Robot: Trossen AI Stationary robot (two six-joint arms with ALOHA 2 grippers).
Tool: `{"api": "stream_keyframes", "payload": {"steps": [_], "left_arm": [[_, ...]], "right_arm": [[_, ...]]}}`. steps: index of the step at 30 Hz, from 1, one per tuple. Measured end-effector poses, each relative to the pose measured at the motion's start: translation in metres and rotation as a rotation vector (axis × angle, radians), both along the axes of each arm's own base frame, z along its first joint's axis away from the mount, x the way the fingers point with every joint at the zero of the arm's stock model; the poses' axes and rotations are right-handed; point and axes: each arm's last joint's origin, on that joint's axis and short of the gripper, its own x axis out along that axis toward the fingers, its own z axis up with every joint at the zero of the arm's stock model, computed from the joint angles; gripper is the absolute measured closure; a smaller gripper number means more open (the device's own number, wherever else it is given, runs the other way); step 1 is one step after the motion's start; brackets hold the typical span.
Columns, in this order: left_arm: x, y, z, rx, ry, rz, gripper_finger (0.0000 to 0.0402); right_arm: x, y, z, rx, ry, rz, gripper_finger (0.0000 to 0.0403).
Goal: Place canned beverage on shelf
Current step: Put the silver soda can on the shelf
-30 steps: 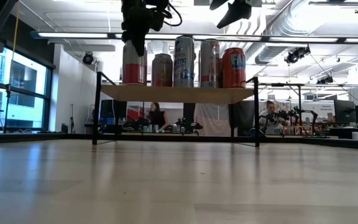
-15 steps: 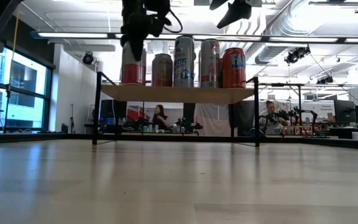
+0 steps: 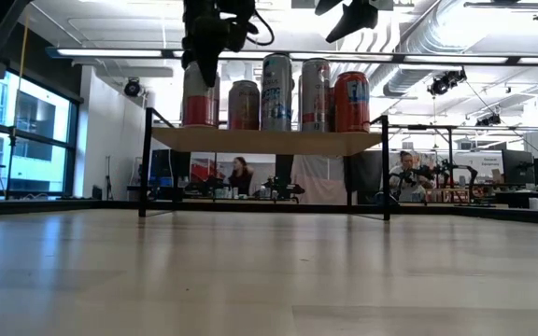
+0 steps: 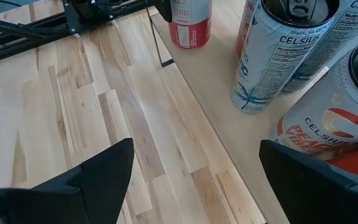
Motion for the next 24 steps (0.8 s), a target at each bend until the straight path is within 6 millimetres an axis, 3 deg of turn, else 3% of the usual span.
{"api": "stream_keyframes", "payload": {"steps": [13, 24], "left_arm": [[-0.003, -0.001, 0.004, 0.009, -0.013, 0.007, 0.0002], [-0.038, -0.008, 0.043, 0.179, -0.077, 0.068, 0.0002]], "right_arm": [[0.000, 0.000, 0.000, 0.000, 0.000, 0.000, 0.0068], [0.000, 0.000, 0.000, 0.000, -0.001, 0.000, 0.0068]]}}
